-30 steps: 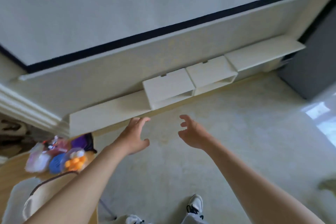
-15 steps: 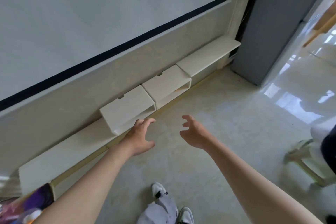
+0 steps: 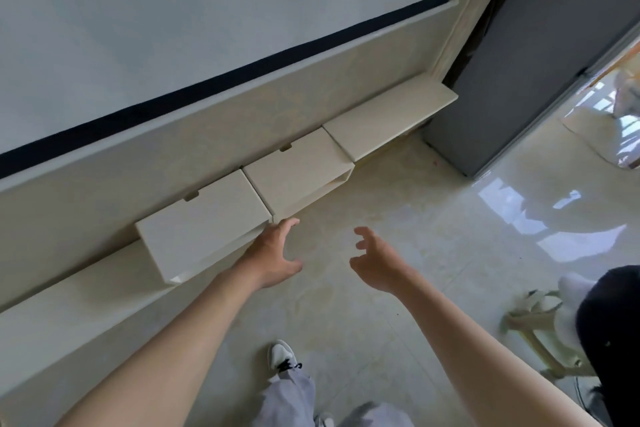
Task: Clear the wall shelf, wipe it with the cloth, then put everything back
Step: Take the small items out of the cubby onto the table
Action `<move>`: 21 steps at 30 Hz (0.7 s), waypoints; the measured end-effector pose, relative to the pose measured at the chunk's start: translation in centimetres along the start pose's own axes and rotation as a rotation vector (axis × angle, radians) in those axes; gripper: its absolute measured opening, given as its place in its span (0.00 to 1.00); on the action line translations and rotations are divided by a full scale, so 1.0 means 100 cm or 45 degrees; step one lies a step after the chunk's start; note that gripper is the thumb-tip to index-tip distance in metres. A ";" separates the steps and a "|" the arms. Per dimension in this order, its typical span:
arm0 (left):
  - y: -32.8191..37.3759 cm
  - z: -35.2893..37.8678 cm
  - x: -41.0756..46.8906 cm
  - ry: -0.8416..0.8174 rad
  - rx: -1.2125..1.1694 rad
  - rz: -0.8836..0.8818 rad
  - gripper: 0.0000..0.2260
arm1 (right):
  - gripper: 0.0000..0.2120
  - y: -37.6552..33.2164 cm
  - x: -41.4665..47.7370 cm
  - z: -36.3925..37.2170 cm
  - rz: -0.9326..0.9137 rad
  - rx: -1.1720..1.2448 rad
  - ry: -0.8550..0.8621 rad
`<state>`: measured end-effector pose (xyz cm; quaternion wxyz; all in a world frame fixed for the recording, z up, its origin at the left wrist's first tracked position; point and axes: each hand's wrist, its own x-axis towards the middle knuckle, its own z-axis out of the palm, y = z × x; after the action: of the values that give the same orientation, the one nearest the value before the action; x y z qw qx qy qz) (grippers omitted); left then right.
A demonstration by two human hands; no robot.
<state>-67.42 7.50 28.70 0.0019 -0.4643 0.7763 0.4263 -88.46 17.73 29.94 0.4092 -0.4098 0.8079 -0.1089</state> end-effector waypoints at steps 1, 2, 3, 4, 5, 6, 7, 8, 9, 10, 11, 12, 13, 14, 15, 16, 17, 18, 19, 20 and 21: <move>-0.001 -0.001 0.008 -0.004 -0.005 -0.006 0.34 | 0.31 -0.001 0.009 -0.002 0.010 -0.013 -0.009; -0.003 0.000 0.016 -0.006 -0.008 -0.014 0.34 | 0.31 -0.002 0.018 -0.004 0.017 -0.021 -0.021; -0.005 0.001 0.023 -0.006 -0.012 -0.027 0.34 | 0.31 -0.002 0.026 -0.005 0.021 -0.025 -0.033; -0.007 0.004 0.031 -0.010 -0.022 -0.048 0.34 | 0.31 -0.002 0.035 -0.007 0.023 -0.028 -0.044; -0.009 0.007 0.038 -0.023 -0.035 -0.075 0.35 | 0.31 -0.001 0.044 -0.008 0.023 -0.027 -0.053; -0.011 0.011 0.044 -0.037 -0.050 -0.103 0.35 | 0.30 0.001 0.054 -0.010 0.022 -0.018 -0.063; -0.013 0.017 0.052 -0.048 -0.060 -0.120 0.35 | 0.30 0.003 0.065 -0.011 0.016 -0.010 -0.071; -0.016 0.025 0.059 -0.055 -0.060 -0.134 0.34 | 0.30 0.007 0.078 -0.012 0.008 -0.009 -0.084; -0.020 0.035 0.067 -0.061 -0.049 -0.146 0.34 | 0.30 0.012 0.093 -0.011 -0.001 -0.009 -0.098; -0.024 0.046 0.076 -0.062 -0.040 -0.162 0.34 | 0.30 0.018 0.110 -0.009 -0.012 -0.002 -0.105; -0.030 0.060 0.087 -0.054 -0.038 -0.167 0.34 | 0.30 0.026 0.130 -0.006 -0.027 0.010 -0.106; -0.037 0.076 0.101 -0.045 -0.049 -0.169 0.34 | 0.30 0.034 0.152 -0.002 -0.048 0.024 -0.102; -0.044 0.093 0.116 -0.035 -0.066 -0.175 0.33 | 0.29 0.044 0.176 0.004 -0.076 0.038 -0.092; -0.054 0.111 0.134 -0.020 -0.083 -0.181 0.33 | 0.30 0.055 0.202 0.012 -0.108 0.060 -0.071; -0.065 0.131 0.154 0.003 -0.090 -0.189 0.34 | 0.30 0.066 0.229 0.022 -0.145 0.091 -0.045; -0.077 0.150 0.174 0.031 -0.102 -0.197 0.35 | 0.30 0.077 0.256 0.033 -0.182 0.123 -0.025; -0.089 0.169 0.195 0.067 -0.115 -0.199 0.35 | 0.30 0.089 0.283 0.045 -0.220 0.154 0.001; -0.101 0.186 0.219 0.117 -0.122 -0.192 0.34 | 0.30 0.101 0.309 0.055 -0.262 0.174 0.031; -0.113 0.201 0.244 0.177 -0.116 -0.175 0.33 | 0.30 0.113 0.336 0.064 -0.314 0.191 0.060; -0.126 0.215 0.268 0.243 -0.109 -0.152 0.31 | 0.30 0.124 0.360 0.074 -0.370 0.214 0.085; -0.139 0.227 0.290 0.306 -0.102 -0.132 0.31 | 0.30 0.133 0.382 0.083 -0.424 0.237 0.106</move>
<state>-82.84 -1.16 -6.49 -0.0879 -0.5511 0.7283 0.3976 -102.43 -1.13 -4.10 0.3879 -0.4934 0.7315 -0.2663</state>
